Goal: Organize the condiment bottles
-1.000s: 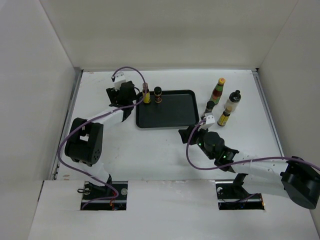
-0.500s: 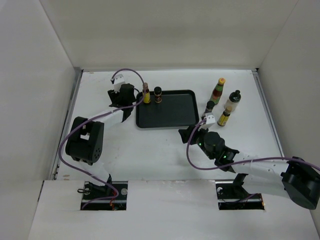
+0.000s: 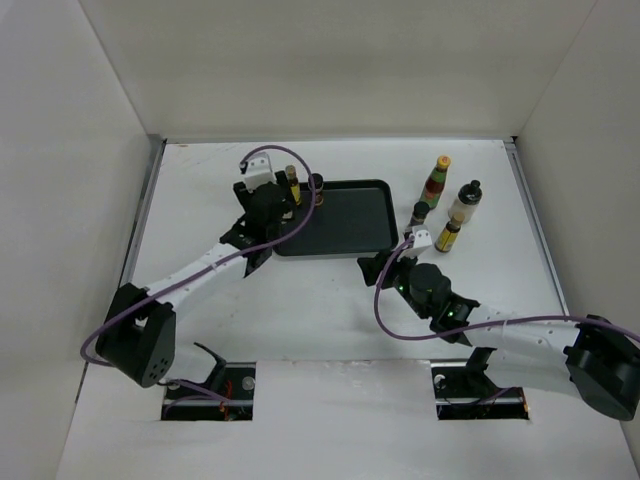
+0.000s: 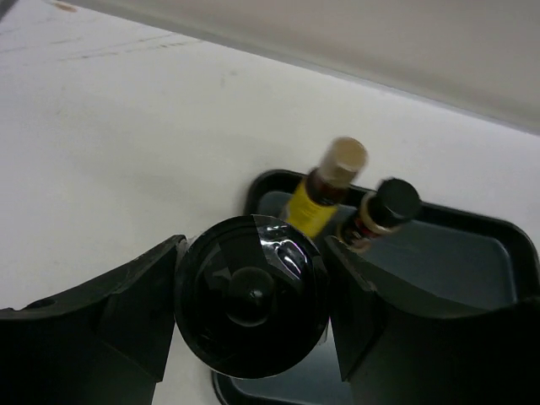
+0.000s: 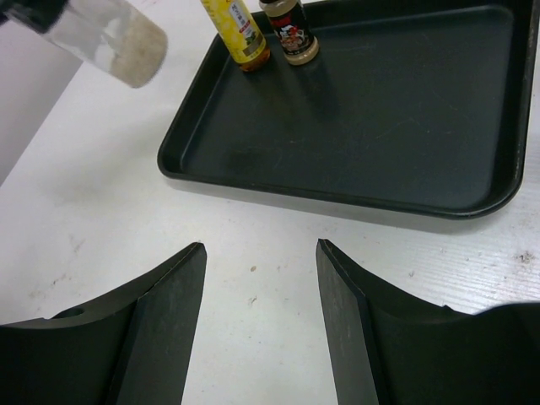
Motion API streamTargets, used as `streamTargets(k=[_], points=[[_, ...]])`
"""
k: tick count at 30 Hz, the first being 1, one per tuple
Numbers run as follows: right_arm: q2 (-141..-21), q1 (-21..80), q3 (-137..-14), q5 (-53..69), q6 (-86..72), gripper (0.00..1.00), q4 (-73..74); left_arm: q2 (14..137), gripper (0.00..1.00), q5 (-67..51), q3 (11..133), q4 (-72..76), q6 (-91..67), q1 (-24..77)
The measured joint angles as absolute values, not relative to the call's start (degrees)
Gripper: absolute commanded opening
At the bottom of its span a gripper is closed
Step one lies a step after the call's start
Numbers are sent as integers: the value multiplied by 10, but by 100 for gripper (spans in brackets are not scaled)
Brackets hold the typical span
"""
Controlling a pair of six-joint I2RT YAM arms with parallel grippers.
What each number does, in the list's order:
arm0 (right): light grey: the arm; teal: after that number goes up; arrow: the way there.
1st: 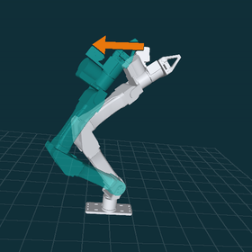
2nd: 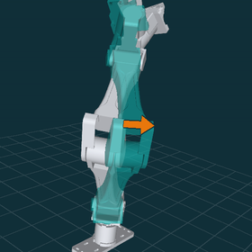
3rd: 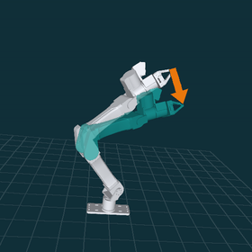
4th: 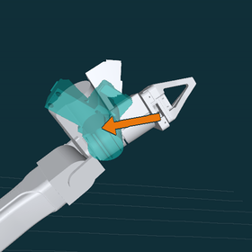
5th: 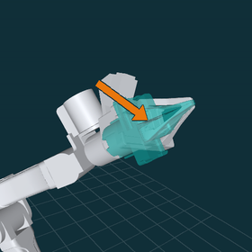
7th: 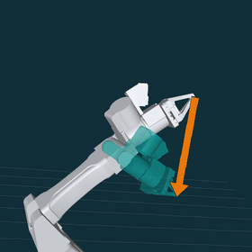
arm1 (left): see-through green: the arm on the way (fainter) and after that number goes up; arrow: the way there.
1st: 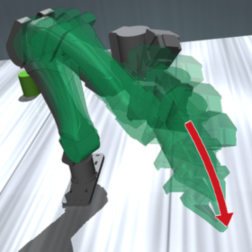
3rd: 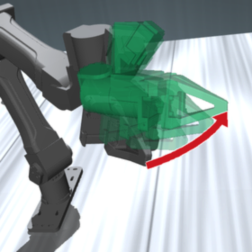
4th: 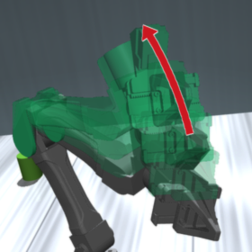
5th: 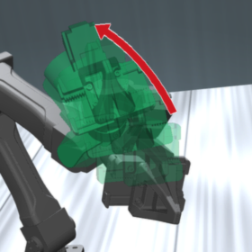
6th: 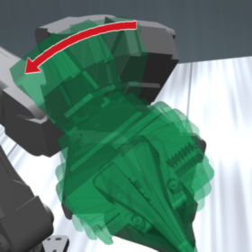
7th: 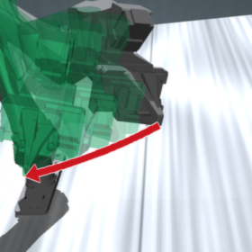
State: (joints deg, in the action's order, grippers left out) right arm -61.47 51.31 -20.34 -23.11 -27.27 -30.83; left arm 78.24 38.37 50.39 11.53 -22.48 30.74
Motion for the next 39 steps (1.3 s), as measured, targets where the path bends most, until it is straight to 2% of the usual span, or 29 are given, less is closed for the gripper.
streamTargets(k=[4, 9, 14, 17, 21, 24, 26, 32, 39], points=[[-615, 509, -203, -231, -273, 62, -309, 815, 35, 381, 497, 123, -225, 354], [-598, 494, -194, -233, -273, 68, -305, 881, 36, 375, 494, 133, -225, 365], [-553, 451, -179, -236, -276, 78, -302, 919, 45, 378, 487, 146, -224, 369], [-548, 435, -184, -237, -280, 81, -284, 929, 56, 394, 482, 176, -222, 378], [-549, 431, -216, -243, -279, 82, -229, 933, 82, 410, 472, 204, -217, 389], [-549, 411, -260, -256, -272, 82, -185, 930, 95, 414, 459, 218, -217, 394], [-553, 388, -293, -266, -265, 82, -161, 912, 100, 415, 442, 221, -217, 396], [-606, 297, -391, -284, -249, 83, -88, 755, 100, 420, 350, 286, -232, 410], [-716, 239, -473, -287, -227, 82, -8, 569, 100, 466, 189, 421, -279, 483]])
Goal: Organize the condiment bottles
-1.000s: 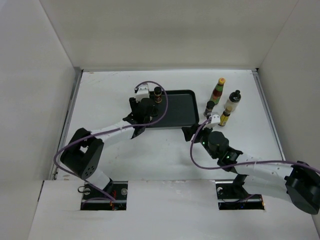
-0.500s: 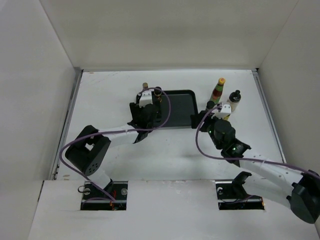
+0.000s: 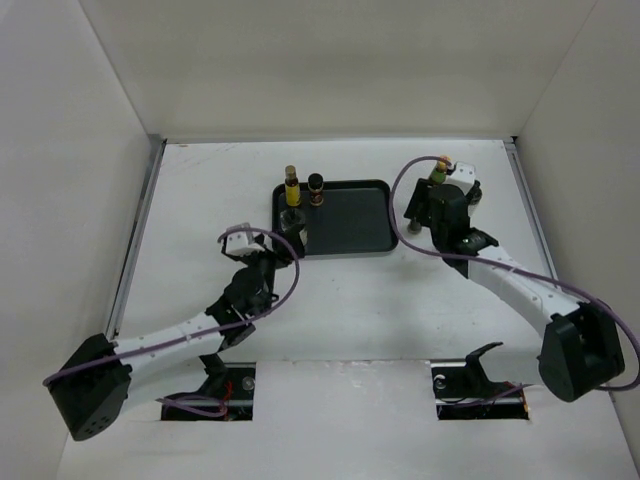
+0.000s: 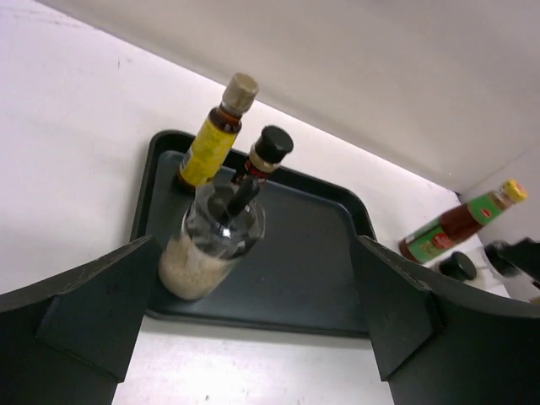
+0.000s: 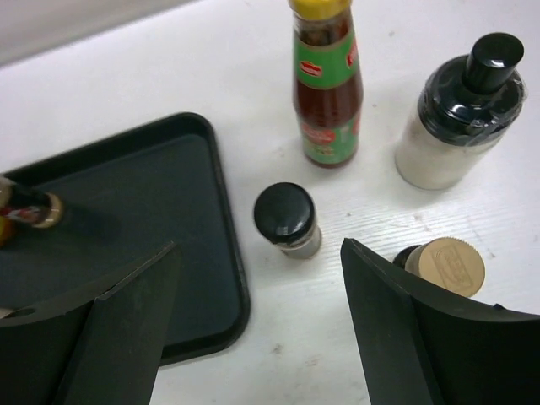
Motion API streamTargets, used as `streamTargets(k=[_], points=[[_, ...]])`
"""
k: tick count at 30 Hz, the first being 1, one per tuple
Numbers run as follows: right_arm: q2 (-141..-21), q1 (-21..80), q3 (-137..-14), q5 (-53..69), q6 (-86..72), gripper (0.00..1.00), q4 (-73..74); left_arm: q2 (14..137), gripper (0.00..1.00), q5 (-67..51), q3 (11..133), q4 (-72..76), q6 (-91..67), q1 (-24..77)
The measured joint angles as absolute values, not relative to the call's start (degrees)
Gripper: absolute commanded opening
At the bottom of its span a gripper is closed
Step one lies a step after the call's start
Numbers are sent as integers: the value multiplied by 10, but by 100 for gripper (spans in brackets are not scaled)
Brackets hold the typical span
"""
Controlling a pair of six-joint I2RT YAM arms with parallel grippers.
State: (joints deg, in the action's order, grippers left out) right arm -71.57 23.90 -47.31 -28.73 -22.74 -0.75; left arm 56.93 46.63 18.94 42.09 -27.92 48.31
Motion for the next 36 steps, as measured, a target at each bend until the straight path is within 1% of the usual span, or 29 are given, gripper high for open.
streamTargets(k=[4, 8, 14, 18, 21, 22, 24, 26, 29, 33, 36], points=[[-771, 219, -507, -285, -223, 81, 16, 505, 100, 484, 120, 435, -292, 505], [-817, 213, -540, -281, -222, 79, 28, 454, 100, 500, 81, 444, -299, 492], [-865, 213, -571, -280, -223, 74, 35, 456, 100, 508, 74, 462, -305, 487], [-888, 213, -574, -281, -225, 68, 35, 471, 100, 508, 73, 472, -307, 488], [-905, 213, -575, -281, -227, 62, 39, 473, 100, 509, 70, 475, -308, 488], [-910, 213, -576, -282, -227, 58, 41, 473, 100, 509, 70, 476, -309, 488], [-919, 213, -578, -284, -227, 46, 42, 473, 100, 509, 70, 478, -309, 488], [-923, 213, -580, -288, -233, 40, 41, 474, 100, 509, 68, 479, -310, 488], [-919, 216, -581, -303, -230, 39, 41, 474, 100, 509, 67, 479, -311, 488], [-888, 232, -585, -334, -211, 39, 44, 485, 100, 510, 67, 483, -315, 488], [-875, 261, -618, -340, -198, 39, 37, 501, 100, 510, 67, 483, -318, 488]])
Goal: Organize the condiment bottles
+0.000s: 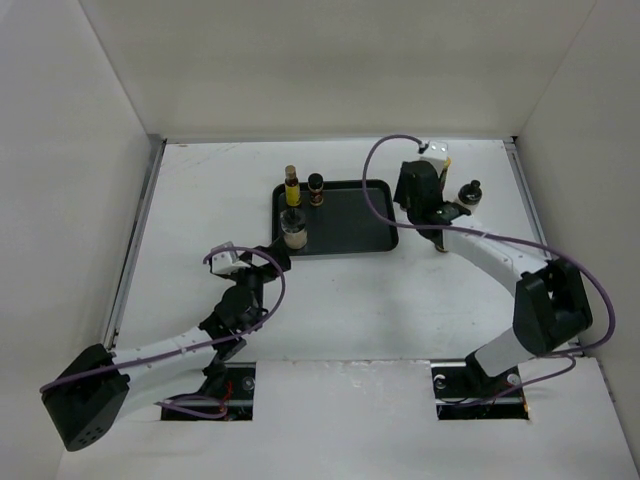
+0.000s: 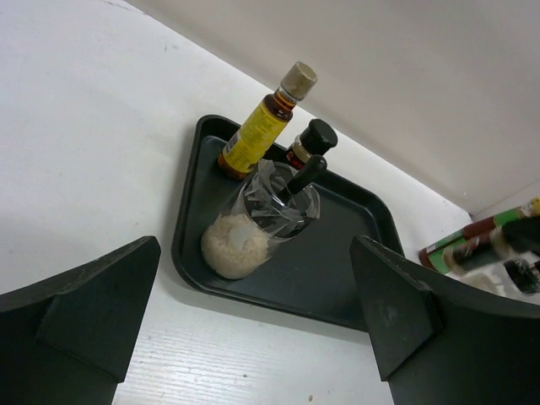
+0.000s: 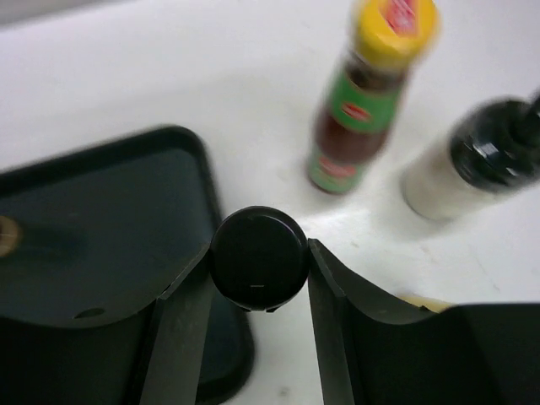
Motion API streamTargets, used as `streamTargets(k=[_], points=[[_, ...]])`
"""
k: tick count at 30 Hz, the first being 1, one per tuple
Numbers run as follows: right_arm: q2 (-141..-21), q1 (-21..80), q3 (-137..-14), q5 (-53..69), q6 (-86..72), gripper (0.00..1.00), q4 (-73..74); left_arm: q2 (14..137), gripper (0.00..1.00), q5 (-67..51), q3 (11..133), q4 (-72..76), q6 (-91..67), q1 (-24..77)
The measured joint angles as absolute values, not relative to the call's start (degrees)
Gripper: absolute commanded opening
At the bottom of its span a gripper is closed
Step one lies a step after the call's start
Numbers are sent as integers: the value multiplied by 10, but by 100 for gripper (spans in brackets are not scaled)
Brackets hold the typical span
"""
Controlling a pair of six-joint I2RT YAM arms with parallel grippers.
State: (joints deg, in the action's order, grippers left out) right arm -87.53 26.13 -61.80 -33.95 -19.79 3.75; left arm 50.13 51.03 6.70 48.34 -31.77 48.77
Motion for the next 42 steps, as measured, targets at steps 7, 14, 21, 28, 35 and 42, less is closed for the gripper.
streamTargets(k=[7, 14, 21, 28, 35, 42], points=[[-998, 323, -780, -300, -195, 39, -16, 514, 100, 511, 65, 494, -322, 488], [-1158, 350, -886, -260, -198, 40, -17, 517, 100, 519, 63, 500, -325, 488], [-1212, 350, -919, -246, -199, 45, -8, 535, 100, 519, 63, 503, -329, 488], [-1213, 357, -919, -245, -209, 65, -9, 543, 100, 519, 63, 506, -331, 487], [-1178, 358, -893, -241, -212, 72, -4, 546, 100, 519, 63, 508, -331, 484], [-992, 332, -796, -236, -210, 76, -7, 557, 100, 517, 63, 508, -332, 481]])
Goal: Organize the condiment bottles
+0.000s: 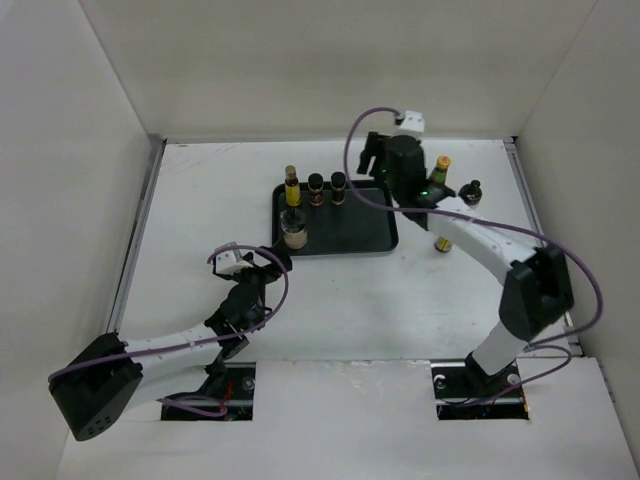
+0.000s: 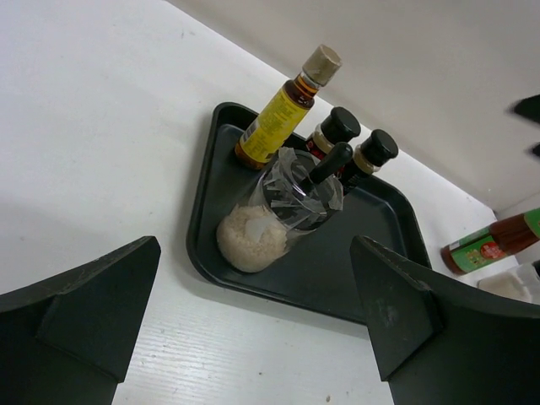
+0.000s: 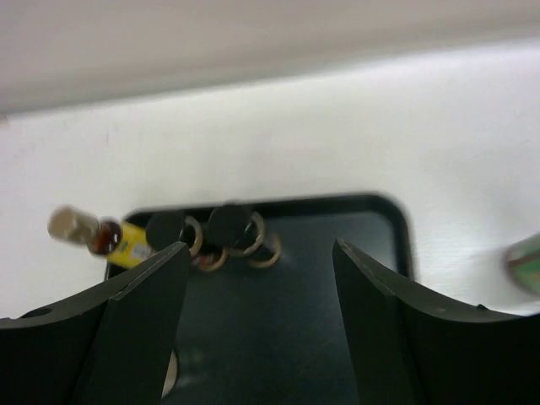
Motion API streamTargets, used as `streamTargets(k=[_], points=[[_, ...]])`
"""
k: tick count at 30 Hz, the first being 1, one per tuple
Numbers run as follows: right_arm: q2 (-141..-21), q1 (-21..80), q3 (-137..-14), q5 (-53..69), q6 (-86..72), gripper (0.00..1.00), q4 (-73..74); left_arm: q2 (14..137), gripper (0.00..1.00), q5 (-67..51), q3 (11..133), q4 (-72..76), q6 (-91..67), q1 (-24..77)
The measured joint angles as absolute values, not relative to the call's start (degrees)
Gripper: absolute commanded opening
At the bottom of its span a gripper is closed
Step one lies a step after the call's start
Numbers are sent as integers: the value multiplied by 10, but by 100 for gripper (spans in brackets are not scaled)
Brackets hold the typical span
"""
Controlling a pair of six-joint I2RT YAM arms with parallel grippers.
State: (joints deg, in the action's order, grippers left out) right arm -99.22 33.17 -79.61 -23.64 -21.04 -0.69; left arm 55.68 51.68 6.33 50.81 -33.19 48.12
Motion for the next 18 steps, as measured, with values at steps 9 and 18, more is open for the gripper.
streamTargets(k=[9, 18], points=[[-866, 155, -748, -279, -176, 83, -17, 569, 100, 506, 63, 508, -336, 480], [-959, 123, -748, -263, -156, 74, 21, 582, 100, 501, 63, 509, -339, 480]])
